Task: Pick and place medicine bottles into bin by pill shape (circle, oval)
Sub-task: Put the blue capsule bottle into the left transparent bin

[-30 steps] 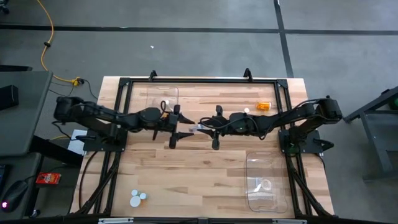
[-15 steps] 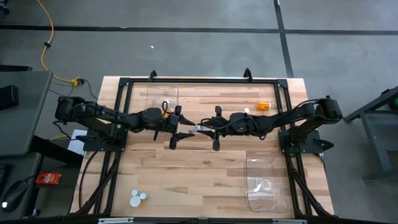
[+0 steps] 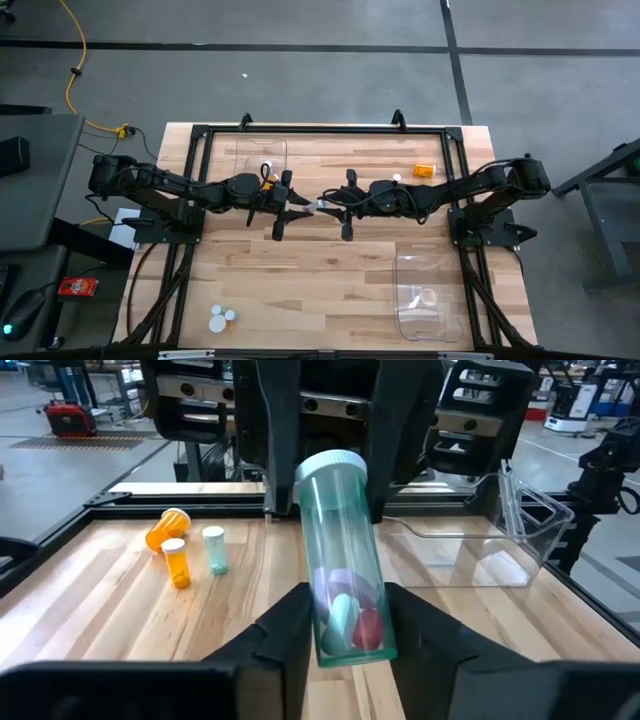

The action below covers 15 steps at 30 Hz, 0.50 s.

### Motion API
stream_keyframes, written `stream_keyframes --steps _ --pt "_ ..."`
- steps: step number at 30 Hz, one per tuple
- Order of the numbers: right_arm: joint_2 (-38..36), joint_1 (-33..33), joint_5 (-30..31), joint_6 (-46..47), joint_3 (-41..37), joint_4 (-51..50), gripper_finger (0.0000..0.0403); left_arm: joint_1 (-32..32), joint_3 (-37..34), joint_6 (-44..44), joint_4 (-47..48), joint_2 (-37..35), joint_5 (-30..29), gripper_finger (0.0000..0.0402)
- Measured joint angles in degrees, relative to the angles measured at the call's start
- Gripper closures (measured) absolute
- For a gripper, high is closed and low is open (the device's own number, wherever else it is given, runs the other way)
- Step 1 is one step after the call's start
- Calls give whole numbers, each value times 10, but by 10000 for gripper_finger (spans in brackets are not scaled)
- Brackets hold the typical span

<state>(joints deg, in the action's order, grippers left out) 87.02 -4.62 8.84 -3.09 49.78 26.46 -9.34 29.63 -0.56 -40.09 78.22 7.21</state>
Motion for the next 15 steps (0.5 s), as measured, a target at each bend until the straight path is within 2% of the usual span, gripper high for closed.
stream_keyframes --steps 4,15 --pt "0 0 -1 0 0 0 297 0 0 1 0 0 -2 312" --pt "-4 -3 3 -2 0 6 247 -1 0 0 -2 0 -6 308"
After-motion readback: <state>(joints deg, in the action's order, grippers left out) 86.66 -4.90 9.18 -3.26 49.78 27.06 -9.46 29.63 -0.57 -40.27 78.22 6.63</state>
